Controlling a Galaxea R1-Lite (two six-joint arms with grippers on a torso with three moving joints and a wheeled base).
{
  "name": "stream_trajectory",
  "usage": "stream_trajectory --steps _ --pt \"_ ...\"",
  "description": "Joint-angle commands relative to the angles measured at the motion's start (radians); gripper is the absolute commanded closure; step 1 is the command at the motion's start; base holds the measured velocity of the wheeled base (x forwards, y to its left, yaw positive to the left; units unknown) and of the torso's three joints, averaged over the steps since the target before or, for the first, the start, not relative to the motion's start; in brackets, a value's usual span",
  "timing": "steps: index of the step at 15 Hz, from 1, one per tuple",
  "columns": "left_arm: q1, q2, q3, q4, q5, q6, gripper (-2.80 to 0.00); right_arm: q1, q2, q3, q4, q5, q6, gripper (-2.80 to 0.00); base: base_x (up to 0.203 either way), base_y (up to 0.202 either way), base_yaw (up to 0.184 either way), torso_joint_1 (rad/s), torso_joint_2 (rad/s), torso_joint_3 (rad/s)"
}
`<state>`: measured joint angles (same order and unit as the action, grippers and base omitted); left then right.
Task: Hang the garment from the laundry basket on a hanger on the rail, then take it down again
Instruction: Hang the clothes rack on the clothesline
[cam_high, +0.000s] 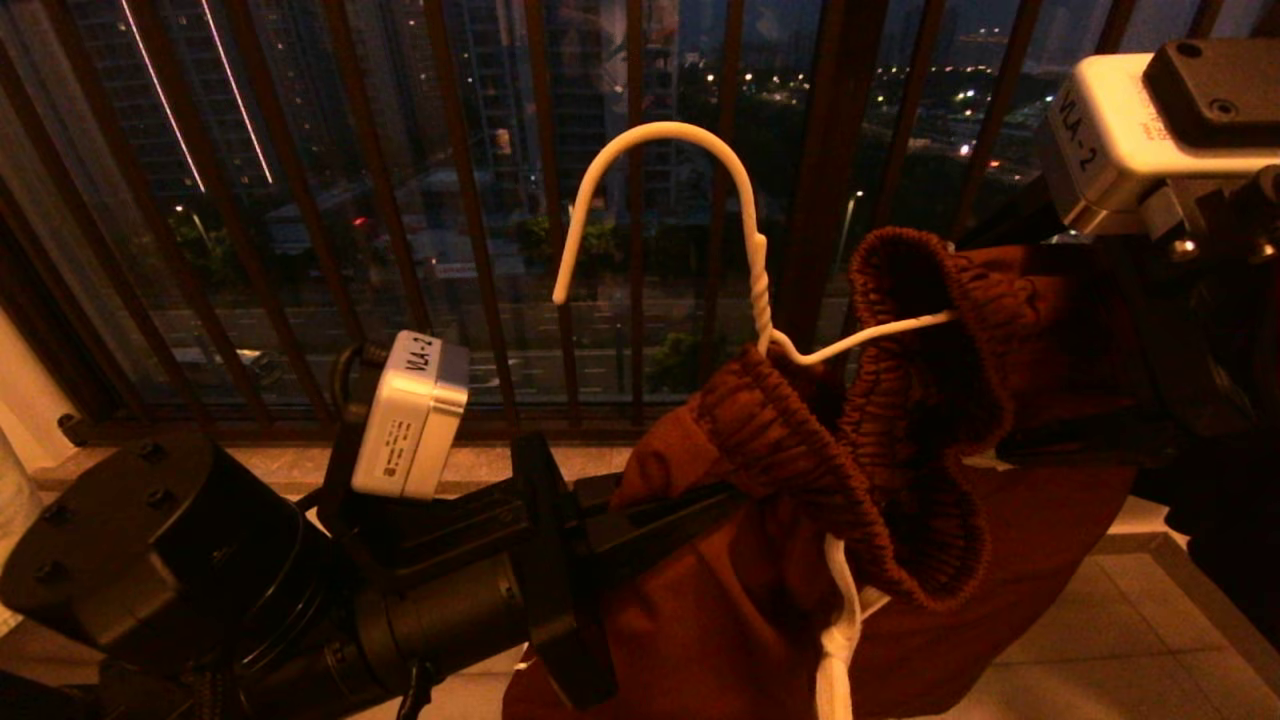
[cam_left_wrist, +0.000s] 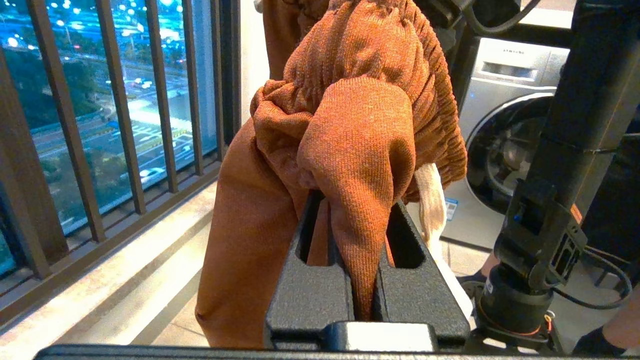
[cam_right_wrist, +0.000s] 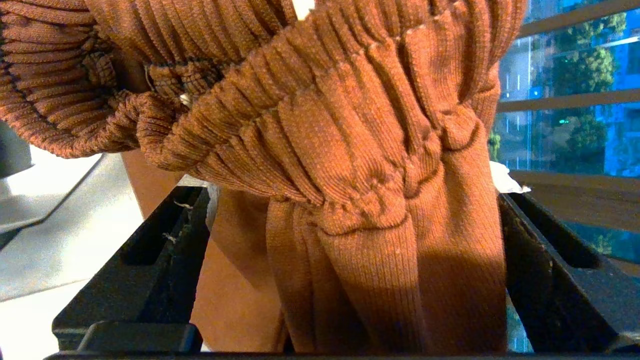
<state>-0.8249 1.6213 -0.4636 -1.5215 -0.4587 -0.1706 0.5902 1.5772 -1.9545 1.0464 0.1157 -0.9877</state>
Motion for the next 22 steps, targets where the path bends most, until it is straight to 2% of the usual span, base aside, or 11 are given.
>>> stream_trajectory --steps 1,5,6,17,20,22 --pt "0.0 -0.004 -0.001 -0.009 -0.003 -0.001 0.0 0.002 0.006 0.0 0.006 0.001 -0.005 -2.8 0.0 0.0 0.0 0.0 0.0 0.0" --pt "0.0 -0.004 -0.009 -0.009 -0.001 -0.001 0.0 0.0 0.006 0.0 0.009 0.002 -0.003 -2.8 0.0 0.0 0.0 0.0 0.0 0.0" --pt "0.0 0.0 -0.02 -0.009 0.004 -0.001 0.0 0.0 0.004 0.0 0.009 0.002 -0.003 0.0 0.0 0.0 0.0 0.0 0.0 0.0" --pt "0.016 0.0 -0.035 -0.009 0.008 0.007 0.0 0.0 -0.033 0.006 0.032 0.002 0.001 0.0 0.0 0.0 0.0 0.0 0.0 0.0" --pt "0.022 -0.018 -0.036 -0.004 0.009 0.061 0.0 0.001 -0.034 0.005 0.032 0.002 0.001 0.0 0.0 0.0 0.0 0.0 0.0 0.0" --pt "0.03 -0.046 -0.032 0.026 0.007 0.072 0.0 0.0 -0.036 0.005 0.032 0.002 0.001 0.0 0.0 0.0 0.0 0.0 0.0 0.0"
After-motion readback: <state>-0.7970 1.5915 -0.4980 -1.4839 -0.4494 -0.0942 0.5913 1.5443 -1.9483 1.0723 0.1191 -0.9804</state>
